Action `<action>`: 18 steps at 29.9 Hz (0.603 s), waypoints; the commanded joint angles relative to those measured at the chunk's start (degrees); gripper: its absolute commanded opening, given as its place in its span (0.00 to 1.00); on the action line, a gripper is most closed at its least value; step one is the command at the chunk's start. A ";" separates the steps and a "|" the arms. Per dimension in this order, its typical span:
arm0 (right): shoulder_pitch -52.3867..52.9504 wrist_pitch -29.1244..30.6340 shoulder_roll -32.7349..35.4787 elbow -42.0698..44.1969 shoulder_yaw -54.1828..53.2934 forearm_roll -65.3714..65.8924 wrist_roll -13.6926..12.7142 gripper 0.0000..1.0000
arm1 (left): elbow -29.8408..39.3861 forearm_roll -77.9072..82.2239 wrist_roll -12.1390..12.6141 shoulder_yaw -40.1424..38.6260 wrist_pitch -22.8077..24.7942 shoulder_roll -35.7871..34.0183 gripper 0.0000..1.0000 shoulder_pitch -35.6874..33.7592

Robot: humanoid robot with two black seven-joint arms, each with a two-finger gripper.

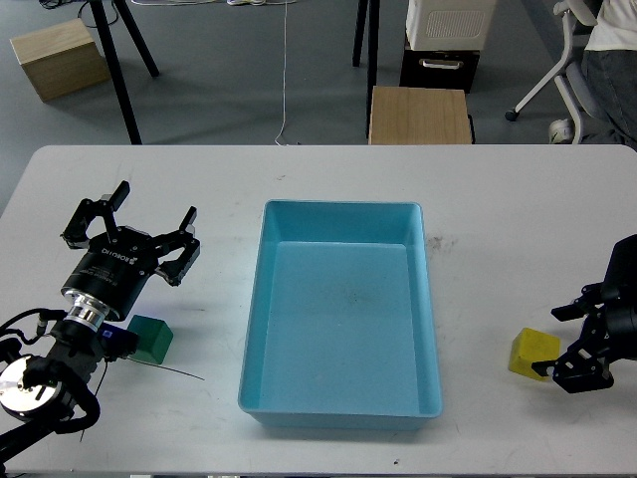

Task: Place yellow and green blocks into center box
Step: 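Lower the right gripper onto the yellow cube and close it, then lift the yellow cube and carry it over the blue tray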

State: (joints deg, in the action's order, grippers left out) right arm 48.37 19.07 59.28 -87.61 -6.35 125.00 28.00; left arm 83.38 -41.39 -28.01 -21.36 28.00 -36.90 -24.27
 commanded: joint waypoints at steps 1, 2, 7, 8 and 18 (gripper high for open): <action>-0.03 0.09 -2.06 1.56 0.37 0.00 0.00 0.97 | -0.23 0.00 0.01 0.01 0.00 -0.01 1.00 0.01; 0.06 0.09 -2.58 1.74 0.90 0.00 0.00 0.97 | -0.23 0.00 0.01 0.01 0.00 -0.01 1.00 -0.08; 0.59 0.09 -3.99 1.83 3.27 0.00 0.00 0.94 | -0.49 0.00 0.01 0.01 0.00 -0.01 1.00 -0.08; 0.59 0.17 -4.08 1.83 3.36 0.00 0.00 0.89 | -0.49 0.00 0.01 0.01 0.00 -0.01 1.00 -0.08; 0.50 0.17 -4.35 2.62 3.45 0.00 0.00 0.53 | -0.58 0.00 0.01 0.01 0.00 -0.01 1.00 -0.08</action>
State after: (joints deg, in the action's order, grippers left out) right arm 48.84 19.25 54.94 -85.36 -2.90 125.00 28.00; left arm 82.82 -41.39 -28.01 -21.36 28.00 -36.91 -24.29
